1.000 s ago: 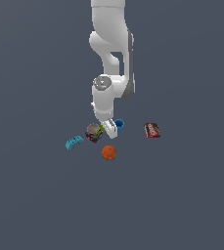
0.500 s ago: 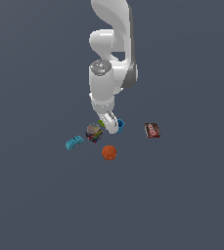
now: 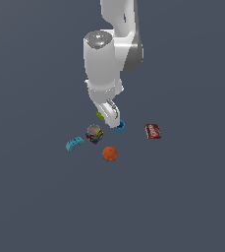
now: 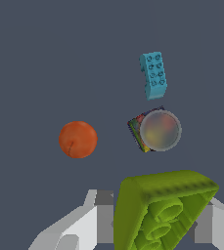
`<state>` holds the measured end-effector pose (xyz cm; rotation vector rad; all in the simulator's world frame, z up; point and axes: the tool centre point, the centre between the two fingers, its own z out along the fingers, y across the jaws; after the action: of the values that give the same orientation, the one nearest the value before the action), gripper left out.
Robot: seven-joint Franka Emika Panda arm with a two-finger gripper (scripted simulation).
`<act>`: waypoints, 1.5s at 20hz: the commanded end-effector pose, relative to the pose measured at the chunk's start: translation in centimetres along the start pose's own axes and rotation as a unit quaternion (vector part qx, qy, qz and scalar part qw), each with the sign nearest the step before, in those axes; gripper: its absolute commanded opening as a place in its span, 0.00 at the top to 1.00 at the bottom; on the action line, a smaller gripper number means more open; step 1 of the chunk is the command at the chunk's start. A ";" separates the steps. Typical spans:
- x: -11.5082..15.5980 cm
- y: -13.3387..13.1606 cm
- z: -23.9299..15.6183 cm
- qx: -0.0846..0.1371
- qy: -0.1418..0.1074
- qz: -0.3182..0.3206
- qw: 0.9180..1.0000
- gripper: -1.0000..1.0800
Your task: Pick up a designated object from a clutter of objects.
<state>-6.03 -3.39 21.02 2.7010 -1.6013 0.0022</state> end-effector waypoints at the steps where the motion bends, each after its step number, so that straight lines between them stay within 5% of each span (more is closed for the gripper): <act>1: 0.4 -0.7 -2.3 0.000 0.000 0.000 1.000 1.00; 17: 2.8 -5.3 -16.0 0.000 -0.001 -0.001 1.000 1.00; 30: 3.7 -6.9 -20.2 0.000 -0.001 -0.001 1.000 1.00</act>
<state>1.72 -3.30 40.97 2.7034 -1.6001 0.0006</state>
